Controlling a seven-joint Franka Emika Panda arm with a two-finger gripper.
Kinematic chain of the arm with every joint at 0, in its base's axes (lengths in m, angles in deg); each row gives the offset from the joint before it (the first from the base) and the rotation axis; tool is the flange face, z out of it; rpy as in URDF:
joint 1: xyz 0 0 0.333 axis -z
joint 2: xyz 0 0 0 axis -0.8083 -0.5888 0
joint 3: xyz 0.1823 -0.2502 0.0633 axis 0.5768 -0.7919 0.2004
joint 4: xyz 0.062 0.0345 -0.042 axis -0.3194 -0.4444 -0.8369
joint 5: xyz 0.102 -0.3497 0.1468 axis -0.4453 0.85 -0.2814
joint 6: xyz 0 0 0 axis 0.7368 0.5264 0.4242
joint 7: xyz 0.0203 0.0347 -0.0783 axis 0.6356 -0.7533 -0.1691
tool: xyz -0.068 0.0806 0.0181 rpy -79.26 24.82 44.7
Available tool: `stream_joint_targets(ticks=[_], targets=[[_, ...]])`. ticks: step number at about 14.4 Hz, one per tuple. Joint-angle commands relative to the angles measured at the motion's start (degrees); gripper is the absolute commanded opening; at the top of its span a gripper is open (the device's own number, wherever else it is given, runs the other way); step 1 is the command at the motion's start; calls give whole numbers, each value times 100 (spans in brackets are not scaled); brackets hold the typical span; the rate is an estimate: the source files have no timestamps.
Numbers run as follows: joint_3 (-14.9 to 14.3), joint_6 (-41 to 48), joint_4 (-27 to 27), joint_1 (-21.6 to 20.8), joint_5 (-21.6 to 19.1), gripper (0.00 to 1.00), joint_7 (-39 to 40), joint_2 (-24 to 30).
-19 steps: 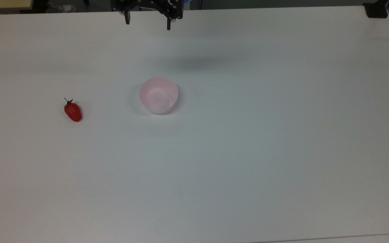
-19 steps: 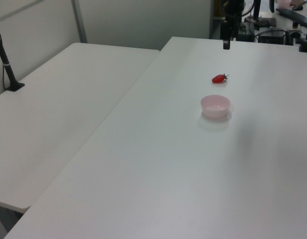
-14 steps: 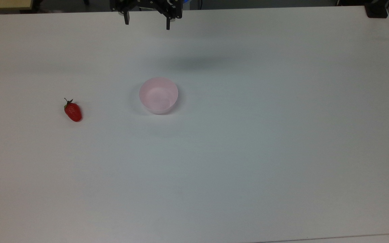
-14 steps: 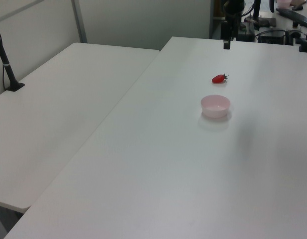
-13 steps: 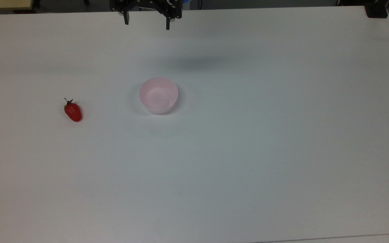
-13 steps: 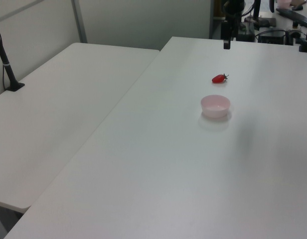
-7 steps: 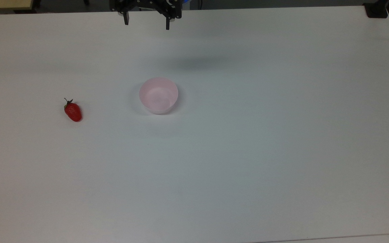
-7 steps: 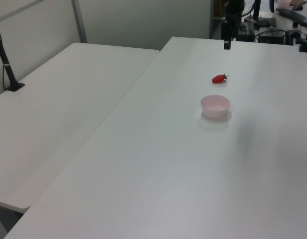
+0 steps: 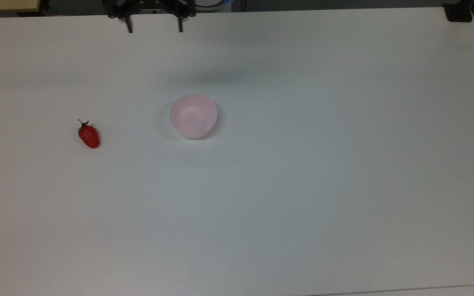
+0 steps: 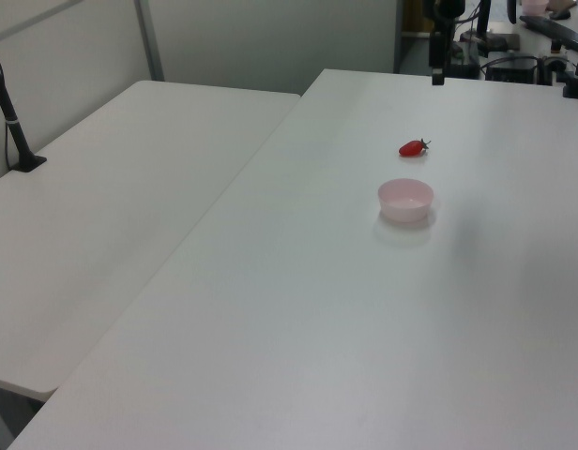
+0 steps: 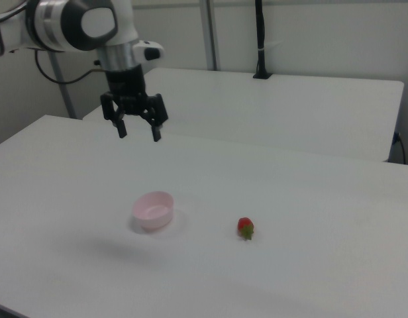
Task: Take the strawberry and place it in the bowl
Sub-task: 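Move the open gripper over the red strawberry and lower it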
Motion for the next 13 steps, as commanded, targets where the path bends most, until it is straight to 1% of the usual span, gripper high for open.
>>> stream_joint_targets(ticks=[1, 4, 7, 9, 11, 13], targets=[[-16, -48, -50, 468, -173, 100, 848, -76], [-16, -259, -50, 802, -173, 100, 1393, -269], [-16, -636, -50, 996, -173, 100, 1438, -542], [-16, -891, -41, 1198, -182, 100, 1447, -753], [-16, -1225, -50, 1330, -173, 100, 1491, -1025], [-16, -1646, -41, 1444, -95, 100, 1849, -1375]])
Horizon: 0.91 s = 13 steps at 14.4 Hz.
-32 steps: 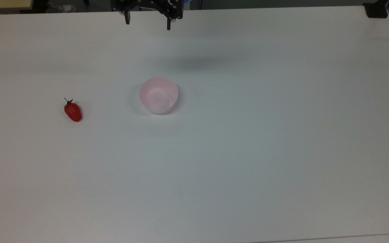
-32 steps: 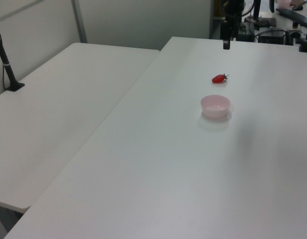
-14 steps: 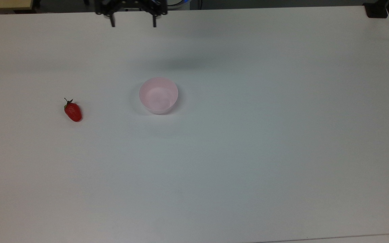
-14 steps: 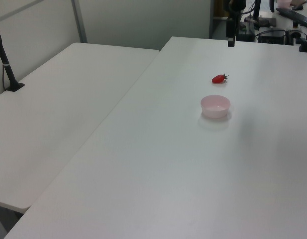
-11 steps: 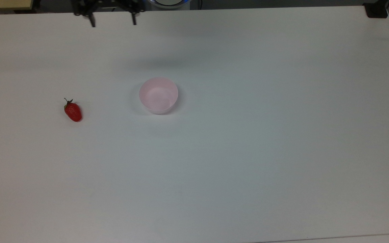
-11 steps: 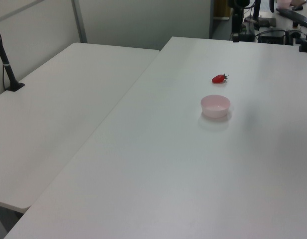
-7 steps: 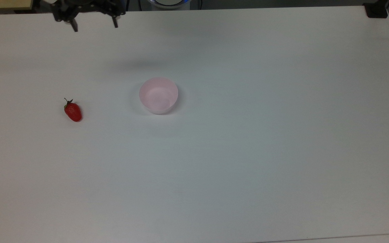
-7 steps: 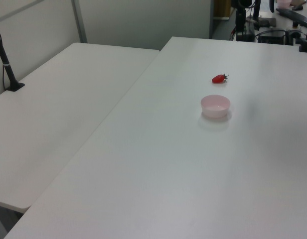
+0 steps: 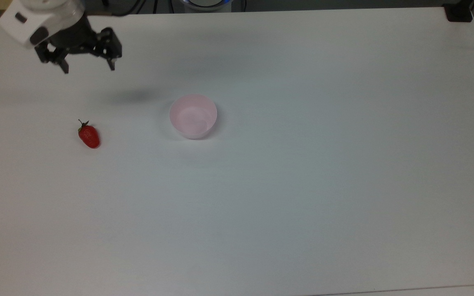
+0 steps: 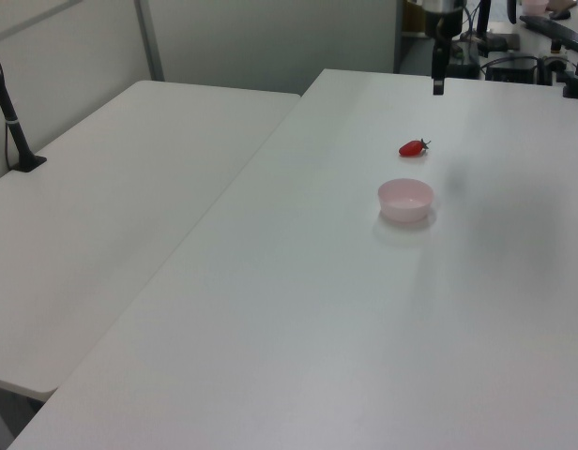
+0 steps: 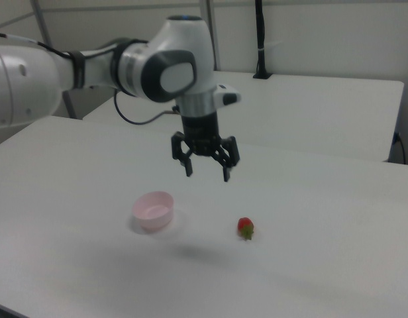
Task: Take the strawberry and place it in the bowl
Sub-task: 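Move the open gripper over the red strawberry and lower it, then close the gripper on the red strawberry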
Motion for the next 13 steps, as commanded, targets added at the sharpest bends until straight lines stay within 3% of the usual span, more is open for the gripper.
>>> stream_joint_targets(ticks=[1, 8, 12, 13], targets=[[-6, -638, -28, 168, -27, 100, 544, -464], [-6, -1579, -28, 318, 26, 97, 571, -1238], [2, -1949, -37, 274, 35, 89, 519, -1537], [11, -2097, -37, 265, 35, 82, 519, -1608]])
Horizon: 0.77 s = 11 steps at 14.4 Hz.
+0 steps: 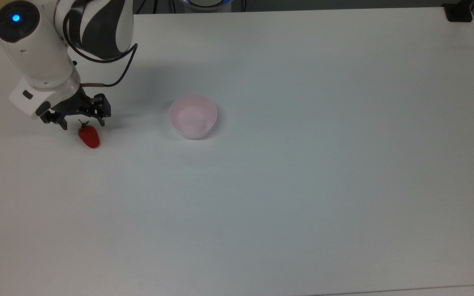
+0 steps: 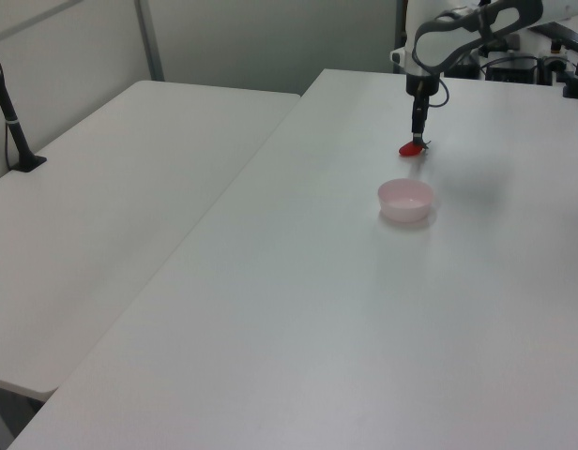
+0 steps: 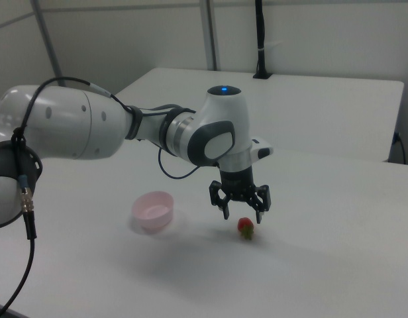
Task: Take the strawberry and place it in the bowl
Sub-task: 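Close the gripper on the red strawberry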
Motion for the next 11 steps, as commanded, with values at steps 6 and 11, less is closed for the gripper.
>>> stream_joint_targets(ticks=[6, 11], targets=[[18, -586, -44, -124, 148, 39, 47, -306], [9, 80, -53, -185, 166, 26, 48, -8]])
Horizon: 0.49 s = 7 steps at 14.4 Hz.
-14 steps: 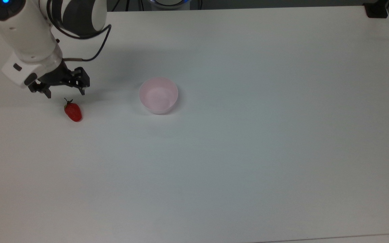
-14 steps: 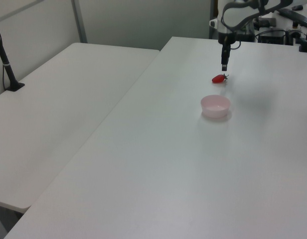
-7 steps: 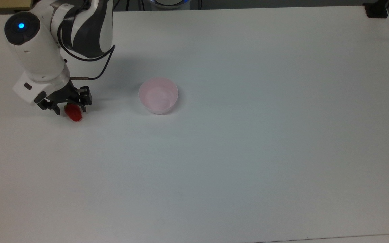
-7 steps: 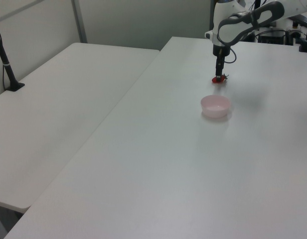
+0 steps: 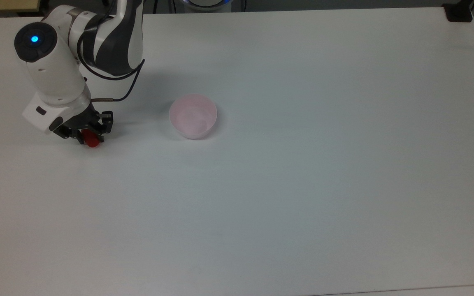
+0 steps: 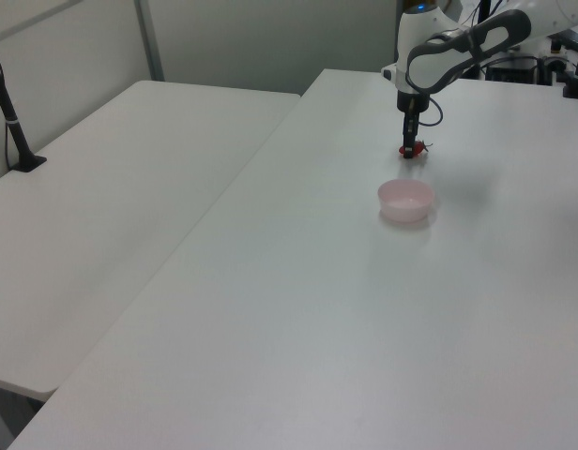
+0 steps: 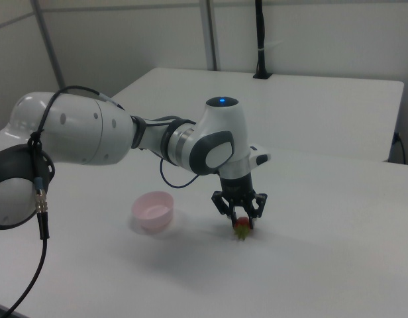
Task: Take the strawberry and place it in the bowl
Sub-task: 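Lift the strawberry and carry it over the pink bowl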
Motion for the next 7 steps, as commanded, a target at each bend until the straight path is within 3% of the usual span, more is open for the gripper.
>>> stream_joint_targets(ticks=[1, 7], targets=[[-24, 637, -94, -223, 82, 26, -22, 412], [-7, 1674, -173, -1057, 170, 26, -1533, 974]])
